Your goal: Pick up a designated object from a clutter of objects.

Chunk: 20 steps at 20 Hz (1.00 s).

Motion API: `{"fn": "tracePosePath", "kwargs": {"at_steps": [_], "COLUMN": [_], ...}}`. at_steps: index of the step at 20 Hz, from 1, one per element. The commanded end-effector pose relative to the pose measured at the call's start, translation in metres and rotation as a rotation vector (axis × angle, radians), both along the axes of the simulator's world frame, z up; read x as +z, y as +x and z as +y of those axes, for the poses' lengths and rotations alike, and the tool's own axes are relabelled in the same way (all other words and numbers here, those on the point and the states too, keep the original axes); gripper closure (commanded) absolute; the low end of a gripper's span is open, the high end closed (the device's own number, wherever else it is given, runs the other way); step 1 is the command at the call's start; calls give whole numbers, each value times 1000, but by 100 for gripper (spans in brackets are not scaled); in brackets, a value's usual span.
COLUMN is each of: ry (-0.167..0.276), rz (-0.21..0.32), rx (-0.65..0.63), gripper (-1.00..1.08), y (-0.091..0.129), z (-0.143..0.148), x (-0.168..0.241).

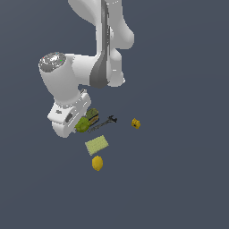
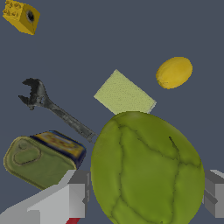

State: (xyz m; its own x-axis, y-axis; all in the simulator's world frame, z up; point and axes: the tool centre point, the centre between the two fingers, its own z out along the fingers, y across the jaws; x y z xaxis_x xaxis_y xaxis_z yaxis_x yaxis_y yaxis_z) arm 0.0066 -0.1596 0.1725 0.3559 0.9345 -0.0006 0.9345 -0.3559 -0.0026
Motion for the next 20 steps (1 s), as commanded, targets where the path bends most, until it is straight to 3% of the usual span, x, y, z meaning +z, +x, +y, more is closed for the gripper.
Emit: {"fn": "tracePosePath", "kwargs": {"at_steps": [1,20], "ry": [-1,-2], "rz": [-2,-2], "rx": [0,0], "gripper": [108,108], "y": [-11,-90], "z": [10,86], "x": [19,155]}}
